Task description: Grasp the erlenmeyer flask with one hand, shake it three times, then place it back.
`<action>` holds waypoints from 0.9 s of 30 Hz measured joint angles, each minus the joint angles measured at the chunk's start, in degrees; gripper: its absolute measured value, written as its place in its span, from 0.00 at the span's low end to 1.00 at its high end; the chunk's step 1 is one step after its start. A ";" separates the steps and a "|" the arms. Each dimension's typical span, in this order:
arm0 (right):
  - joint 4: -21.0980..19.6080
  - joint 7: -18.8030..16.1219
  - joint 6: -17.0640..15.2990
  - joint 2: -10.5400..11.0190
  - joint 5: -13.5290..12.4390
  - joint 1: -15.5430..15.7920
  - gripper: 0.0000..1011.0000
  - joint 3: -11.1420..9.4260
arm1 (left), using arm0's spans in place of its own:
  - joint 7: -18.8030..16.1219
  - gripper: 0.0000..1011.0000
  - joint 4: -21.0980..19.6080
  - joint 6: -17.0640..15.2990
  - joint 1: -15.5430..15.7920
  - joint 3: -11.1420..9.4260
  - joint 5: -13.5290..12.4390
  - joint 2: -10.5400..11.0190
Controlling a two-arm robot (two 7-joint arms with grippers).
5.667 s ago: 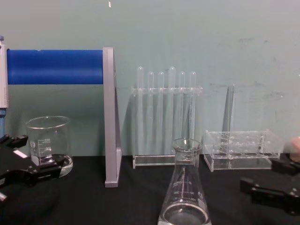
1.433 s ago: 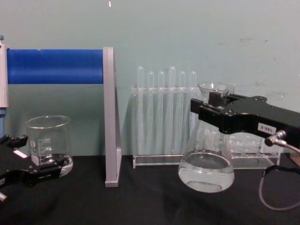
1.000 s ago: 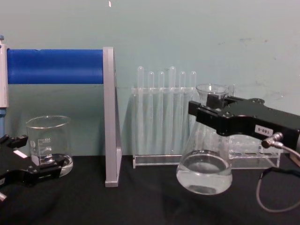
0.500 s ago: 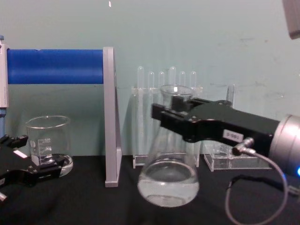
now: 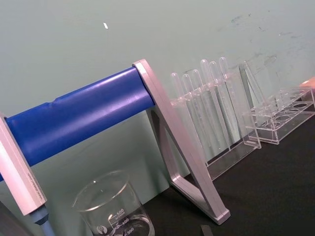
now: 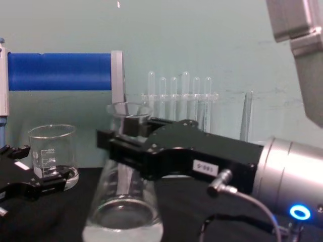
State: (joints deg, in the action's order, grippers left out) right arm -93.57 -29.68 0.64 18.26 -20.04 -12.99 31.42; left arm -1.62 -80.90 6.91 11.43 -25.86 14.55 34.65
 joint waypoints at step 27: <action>6.99 7.60 1.64 0.02 1.82 -3.50 0.45 -5.14 | 0.00 0.99 0.00 0.00 0.00 0.00 0.00 0.00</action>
State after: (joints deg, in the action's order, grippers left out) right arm -86.58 -22.08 2.28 18.28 -18.22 -16.49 26.28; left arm -1.62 -80.90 6.91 11.43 -25.86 14.55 34.65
